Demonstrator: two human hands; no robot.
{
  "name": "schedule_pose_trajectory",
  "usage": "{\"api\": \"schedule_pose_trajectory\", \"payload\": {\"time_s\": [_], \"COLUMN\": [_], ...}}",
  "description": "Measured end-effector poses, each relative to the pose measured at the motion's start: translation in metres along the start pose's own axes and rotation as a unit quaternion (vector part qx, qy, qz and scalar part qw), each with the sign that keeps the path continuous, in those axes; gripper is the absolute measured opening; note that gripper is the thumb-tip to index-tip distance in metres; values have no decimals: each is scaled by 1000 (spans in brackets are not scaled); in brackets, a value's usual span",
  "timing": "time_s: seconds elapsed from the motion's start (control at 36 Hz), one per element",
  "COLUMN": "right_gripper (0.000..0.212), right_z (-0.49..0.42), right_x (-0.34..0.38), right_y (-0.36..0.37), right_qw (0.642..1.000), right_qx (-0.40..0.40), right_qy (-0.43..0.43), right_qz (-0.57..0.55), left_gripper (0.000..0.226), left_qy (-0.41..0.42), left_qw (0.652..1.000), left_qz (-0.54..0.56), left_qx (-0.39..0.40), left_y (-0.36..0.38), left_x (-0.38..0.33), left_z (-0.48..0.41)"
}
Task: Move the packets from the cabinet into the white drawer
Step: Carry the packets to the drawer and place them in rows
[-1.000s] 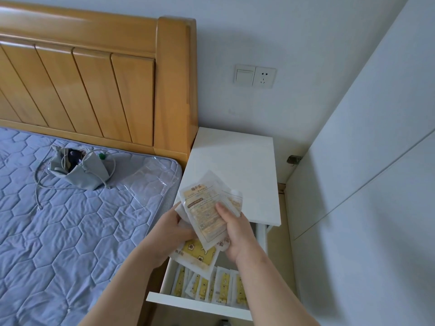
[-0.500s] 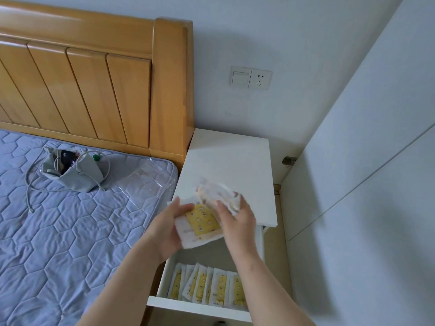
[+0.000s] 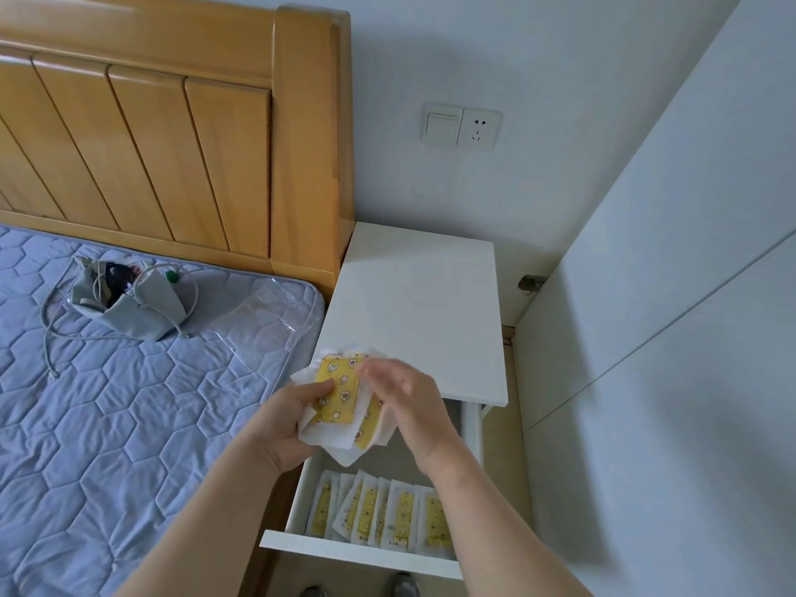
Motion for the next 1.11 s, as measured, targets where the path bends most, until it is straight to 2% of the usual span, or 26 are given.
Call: {"api": "schedule_pose_trajectory", "payload": {"time_s": [0.08,0.19,0.28,0.36,0.5,0.64,0.69,0.78,0.83,0.97,1.11], "right_gripper": [18,28,39,37,48,29,26,42,45,36,34], "right_z": [-5,-11,-13,-10,-4,-3,-8,-17,-26,-58,-96], "right_x": [-9,-26,-45,-62,-96,-145,-167,-205,-229,-289,-338], "right_y": [-15,-34,-39,-39,-31,-26,-31,-40,-45,-56,-66], "right_qw": [993,976,972,969,951,918,916,905,902,911,904], "right_qx": [-105,-201,-182,-154,-155,-148,-172,-222,-245,-255,-291], "right_qy": [28,63,145,189,249,343,349,360,354,316,308], "right_qz": [-56,-56,-43,-28,-102,-132,-101,-50,-24,71,62], "left_gripper": [31,20,13,12,11,13,16,9,8,6,8], "left_qy": [36,58,71,77,72,63,51,37,26,7,26], "left_qw": [999,997,996,994,992,984,981,976,973,962,958], "left_qz": [-5,-37,-56,-68,-53,-74,-82,-90,-101,-133,-173], "left_qx": [-12,-24,-29,-43,-89,-149,-168,-193,-208,-238,-229], "left_y": [-3,-3,-1,0,1,-6,-12,-24,-35,-61,-85], "left_x": [0,5,6,9,20,48,63,85,99,122,127], "left_z": [-8,-14,-17,-23,-40,-68,-84,-112,-133,-188,-246]}}
Point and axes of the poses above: each hand's wrist, its own z-axis away from the middle knuckle, its own y-axis out of the palm, x = y × z, the point moved 8 cm from there along -z, towards the middle knuckle, and after that the axes turned 12 degrees about -x, right-handed, at the moved point
